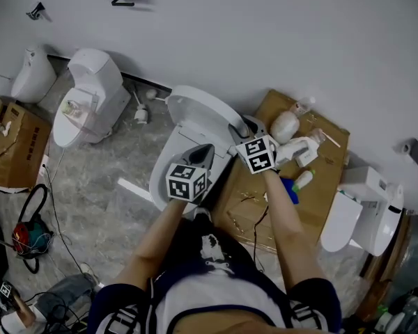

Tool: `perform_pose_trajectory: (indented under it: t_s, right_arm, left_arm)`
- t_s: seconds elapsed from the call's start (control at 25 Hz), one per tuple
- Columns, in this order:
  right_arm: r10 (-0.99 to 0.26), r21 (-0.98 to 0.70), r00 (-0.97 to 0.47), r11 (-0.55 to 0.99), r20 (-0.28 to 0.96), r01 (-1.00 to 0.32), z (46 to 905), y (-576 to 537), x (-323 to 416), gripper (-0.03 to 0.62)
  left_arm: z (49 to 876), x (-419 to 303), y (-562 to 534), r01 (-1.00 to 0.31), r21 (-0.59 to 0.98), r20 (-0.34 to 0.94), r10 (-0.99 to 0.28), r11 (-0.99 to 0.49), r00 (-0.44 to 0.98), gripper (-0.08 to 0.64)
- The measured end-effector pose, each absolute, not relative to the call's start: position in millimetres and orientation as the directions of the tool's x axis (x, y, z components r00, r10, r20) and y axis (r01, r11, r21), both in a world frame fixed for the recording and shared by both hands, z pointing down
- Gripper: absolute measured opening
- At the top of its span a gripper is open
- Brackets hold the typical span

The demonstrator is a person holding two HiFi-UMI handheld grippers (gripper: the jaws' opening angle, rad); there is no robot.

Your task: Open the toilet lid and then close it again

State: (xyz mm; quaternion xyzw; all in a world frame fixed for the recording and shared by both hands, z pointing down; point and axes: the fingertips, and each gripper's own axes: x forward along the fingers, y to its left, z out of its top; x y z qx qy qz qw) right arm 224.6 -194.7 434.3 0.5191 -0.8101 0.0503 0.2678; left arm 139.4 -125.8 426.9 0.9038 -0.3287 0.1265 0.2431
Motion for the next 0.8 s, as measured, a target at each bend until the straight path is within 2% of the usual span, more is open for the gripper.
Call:
perform_pose_trajectory:
  t_s: [0.8]
  right_arm:
    - [-0.832,0.276,-0.322,0.474,0.453,-0.836,441.1,-157.9,194.7,0.176]
  left_arm:
    - [429.9,116.9,-122.9,-0.662,0.405,0.372,-0.548,-0.631,0.749,0.006]
